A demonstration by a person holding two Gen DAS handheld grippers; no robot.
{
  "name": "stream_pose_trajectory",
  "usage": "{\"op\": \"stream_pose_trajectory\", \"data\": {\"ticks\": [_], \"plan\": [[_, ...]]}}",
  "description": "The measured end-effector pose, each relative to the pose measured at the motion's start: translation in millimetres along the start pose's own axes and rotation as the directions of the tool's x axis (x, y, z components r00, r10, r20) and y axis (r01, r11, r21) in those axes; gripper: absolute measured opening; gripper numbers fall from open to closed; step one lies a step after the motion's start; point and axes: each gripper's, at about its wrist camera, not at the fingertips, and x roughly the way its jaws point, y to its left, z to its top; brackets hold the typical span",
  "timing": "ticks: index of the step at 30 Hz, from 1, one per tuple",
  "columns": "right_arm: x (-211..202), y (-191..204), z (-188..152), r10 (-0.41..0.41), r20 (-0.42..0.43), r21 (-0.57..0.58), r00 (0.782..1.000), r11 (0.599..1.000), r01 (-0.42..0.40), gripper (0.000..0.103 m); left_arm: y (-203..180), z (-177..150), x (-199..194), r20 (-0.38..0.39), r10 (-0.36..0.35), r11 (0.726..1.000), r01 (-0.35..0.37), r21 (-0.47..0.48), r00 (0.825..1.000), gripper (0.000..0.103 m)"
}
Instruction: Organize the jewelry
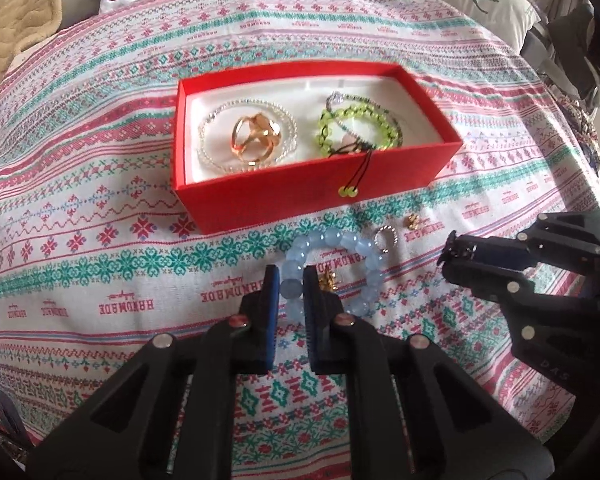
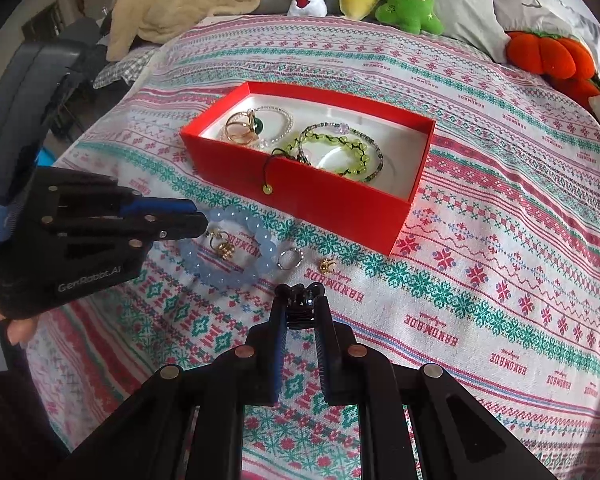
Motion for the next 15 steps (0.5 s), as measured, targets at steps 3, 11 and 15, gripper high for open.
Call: {"op": "stream_pose_trajectory", "data": {"ticks": [3, 11, 15], "plan": [[-4.5, -1.1, 3.2, 0.005, 0.013, 0.008, 1.000, 1.000, -0.005, 0.014, -2.9, 0.5, -9.0, 0.022, -0.013, 1.000, 0.013, 0.000, 1.000, 0.013], [-15.2, -1.3, 11.7, 0.029, 0.035, 0.043, 0.999, 0.999, -0.031, 0.014, -10.8, -0.8, -33.5, 0.057, -0.060, 0.998, 0.060, 0.012, 0.997, 0.013], [-23.5, -0.7, 16.7, 0.040, 0.058, 0.062, 0.998, 0.997, -0.043, 0.014, -12.6, -1.1, -47.7, 0.079, -0.078, 0.997, 0.078, 0.014, 0.994, 0.013]]}}
